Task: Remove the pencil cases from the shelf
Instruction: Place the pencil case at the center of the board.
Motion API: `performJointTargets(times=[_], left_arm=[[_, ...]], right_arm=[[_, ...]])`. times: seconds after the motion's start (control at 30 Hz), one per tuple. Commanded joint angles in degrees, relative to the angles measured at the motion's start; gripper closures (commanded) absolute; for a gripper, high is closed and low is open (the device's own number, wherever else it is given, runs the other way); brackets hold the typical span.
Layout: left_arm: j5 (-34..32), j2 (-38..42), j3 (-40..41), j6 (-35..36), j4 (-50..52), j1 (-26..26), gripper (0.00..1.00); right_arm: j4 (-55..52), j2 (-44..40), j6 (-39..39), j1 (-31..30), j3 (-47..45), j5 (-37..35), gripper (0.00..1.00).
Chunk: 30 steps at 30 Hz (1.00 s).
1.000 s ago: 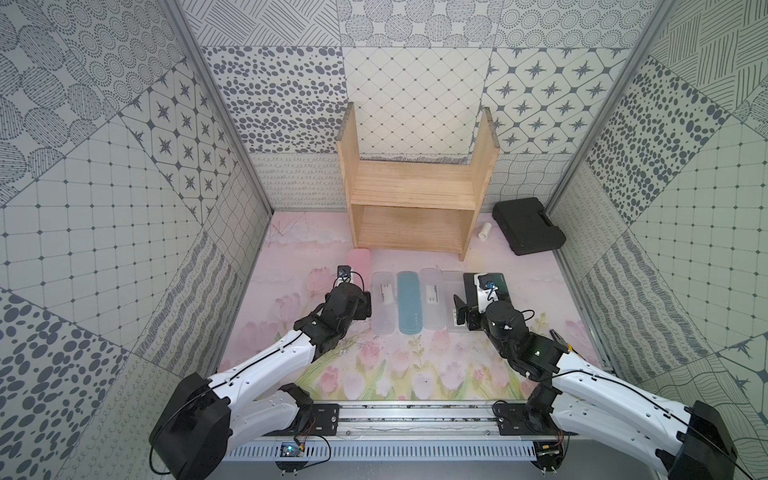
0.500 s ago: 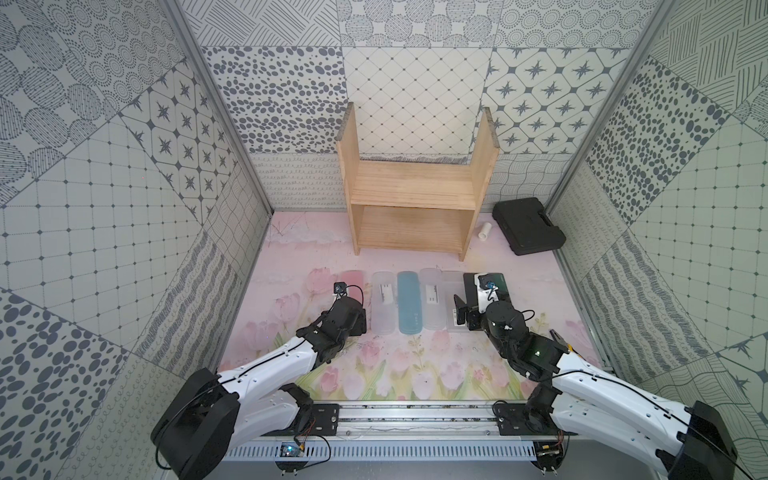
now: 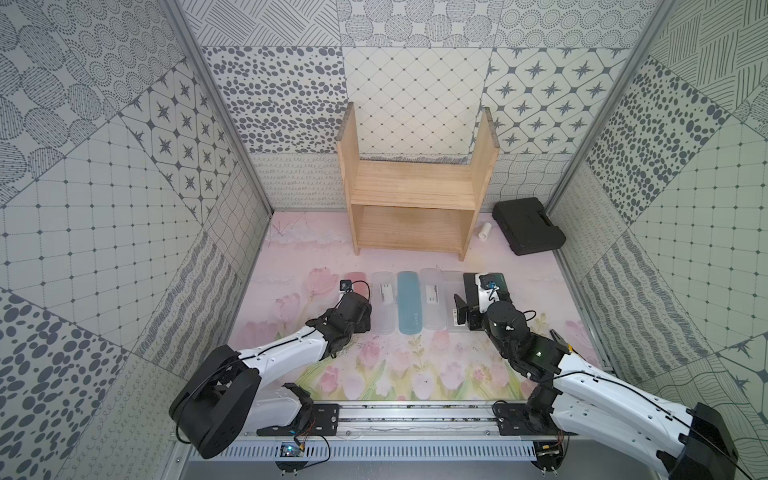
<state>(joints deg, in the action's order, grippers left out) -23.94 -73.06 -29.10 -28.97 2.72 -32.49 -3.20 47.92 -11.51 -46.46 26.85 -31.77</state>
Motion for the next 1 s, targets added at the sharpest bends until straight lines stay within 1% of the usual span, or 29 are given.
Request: performJointTargets(times=[0.0,0.1,0.37,0.63,0.77,0.97], left_arm=[[0.87,-2.55,-1.82,-0.88,-3.13,-0.38,0.41],[1.79,-3.64,-2.14,-0.95,-4.03,-0.63,0.42],[0.13,-6.07,-2.7,-0.82,-5.79,-3.27,0.42],[-0.8,-7.23,-2.64,-2.08,-5.64,-3.63,0.42],[-1.85,-7.04,-3.55,-3.1,-2.75,-3.59,0.37],[-1.9,-6.33,-3.75,-3.5,-1.26,-3.64,0.3]], right_arm=[[1.6,-0.99,0.28,0.14,-0.8,-0.24,0.02],[1.54,-1.08,0.34,0.17,-0.76,-0.37,0.02],[1.36,-1.51,0.27,0.2,-0.79,-0.37,0.02],[1.18,-1.95,0.31,0.17,-0.75,-0.26,0.02],[1.18,-2.17,0.26,0.15,-0.84,-0.35,0.02],[1.18,-2.24,0.25,0.21,-0.84,-0.3,0.02]])
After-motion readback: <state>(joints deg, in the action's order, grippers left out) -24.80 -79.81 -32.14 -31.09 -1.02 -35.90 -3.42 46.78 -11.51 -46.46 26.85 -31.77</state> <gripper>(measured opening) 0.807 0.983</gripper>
